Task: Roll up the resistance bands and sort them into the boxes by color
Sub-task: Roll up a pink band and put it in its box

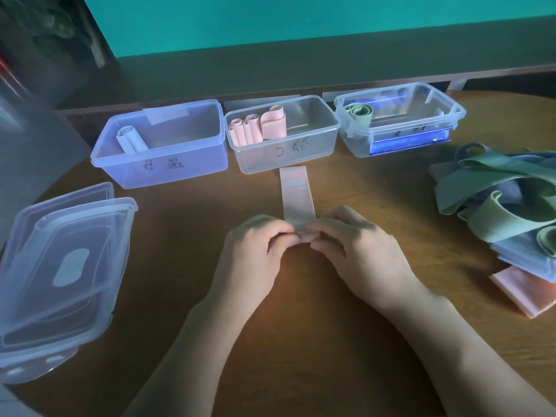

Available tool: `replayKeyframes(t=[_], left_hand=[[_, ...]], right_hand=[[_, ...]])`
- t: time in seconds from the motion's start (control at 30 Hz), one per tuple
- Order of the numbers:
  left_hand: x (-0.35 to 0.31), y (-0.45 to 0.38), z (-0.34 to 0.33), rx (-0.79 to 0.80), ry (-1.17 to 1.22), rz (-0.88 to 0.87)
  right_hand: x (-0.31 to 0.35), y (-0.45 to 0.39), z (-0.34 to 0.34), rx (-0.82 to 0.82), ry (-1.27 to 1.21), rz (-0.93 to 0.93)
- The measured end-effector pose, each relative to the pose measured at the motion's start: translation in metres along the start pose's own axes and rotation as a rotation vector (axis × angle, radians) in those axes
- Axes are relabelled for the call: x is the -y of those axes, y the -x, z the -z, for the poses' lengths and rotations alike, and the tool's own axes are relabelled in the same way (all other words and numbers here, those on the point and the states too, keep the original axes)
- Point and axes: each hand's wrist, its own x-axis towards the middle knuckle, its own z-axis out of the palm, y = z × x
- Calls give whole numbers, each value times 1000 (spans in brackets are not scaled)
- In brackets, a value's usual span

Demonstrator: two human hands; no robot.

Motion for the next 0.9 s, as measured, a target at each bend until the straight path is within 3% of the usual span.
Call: replayKeyframes(t=[0.27,0.9], left_hand=[[2,-2,3,125,-45,73],[-10,19,4,51,-49,47]], right_hand=[[-2,-7,-2,12,31,-46],[3,14,1,-32,-52,19]])
